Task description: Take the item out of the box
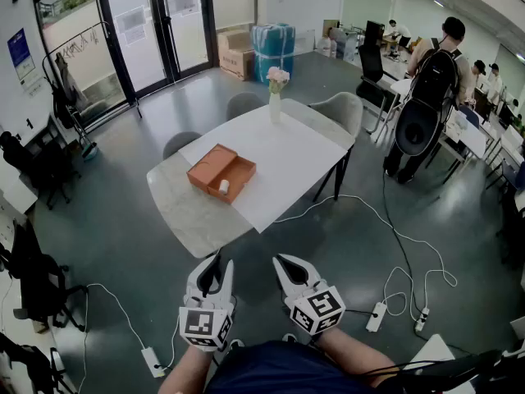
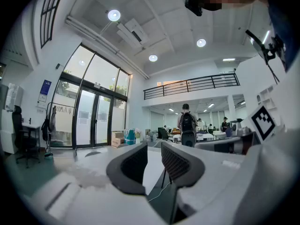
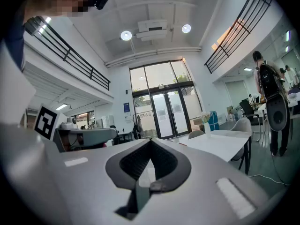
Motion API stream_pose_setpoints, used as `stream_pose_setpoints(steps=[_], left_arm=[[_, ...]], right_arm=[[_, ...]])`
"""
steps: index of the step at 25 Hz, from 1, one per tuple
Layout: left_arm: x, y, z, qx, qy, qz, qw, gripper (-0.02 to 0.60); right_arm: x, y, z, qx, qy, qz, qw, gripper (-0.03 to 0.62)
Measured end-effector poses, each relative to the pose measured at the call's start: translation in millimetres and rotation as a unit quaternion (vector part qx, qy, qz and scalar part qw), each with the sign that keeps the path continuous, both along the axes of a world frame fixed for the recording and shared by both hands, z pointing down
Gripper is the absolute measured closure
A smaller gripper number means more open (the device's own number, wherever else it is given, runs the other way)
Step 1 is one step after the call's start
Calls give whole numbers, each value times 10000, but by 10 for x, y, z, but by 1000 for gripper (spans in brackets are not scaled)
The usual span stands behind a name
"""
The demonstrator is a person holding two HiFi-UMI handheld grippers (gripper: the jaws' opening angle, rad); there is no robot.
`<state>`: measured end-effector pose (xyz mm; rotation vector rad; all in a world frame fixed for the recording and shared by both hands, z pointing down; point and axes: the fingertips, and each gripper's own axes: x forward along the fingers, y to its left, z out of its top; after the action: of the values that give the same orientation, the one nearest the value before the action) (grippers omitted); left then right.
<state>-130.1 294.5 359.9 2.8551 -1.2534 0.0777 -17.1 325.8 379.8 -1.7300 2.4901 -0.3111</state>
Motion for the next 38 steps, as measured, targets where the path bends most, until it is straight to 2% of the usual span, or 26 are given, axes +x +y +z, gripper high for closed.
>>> stream_pose_setpoints(steps=[11,20,26,32,38], left_arm=[[-323,-17,71,-19,-48,-21,10000,479],[-780,-283,148,-29,64,259,9996,479],[-930,-491,329,-220,149,570,9980,479],[-774,-758,455,-412,128,667,9968,479],[-215,-1127,487,-448,-123,609,9971,479]], right_arm=[[-222,-41,65,-54,-116,111,9999,592],[-533,-252,95,-116,-21,641,9979,592],[-574,-306,125,-221,162,1103,9935,592],[-352,-475,256,-407,150,1332,9901,592],[145,-877,346,-485,-86,1176,9918,592]])
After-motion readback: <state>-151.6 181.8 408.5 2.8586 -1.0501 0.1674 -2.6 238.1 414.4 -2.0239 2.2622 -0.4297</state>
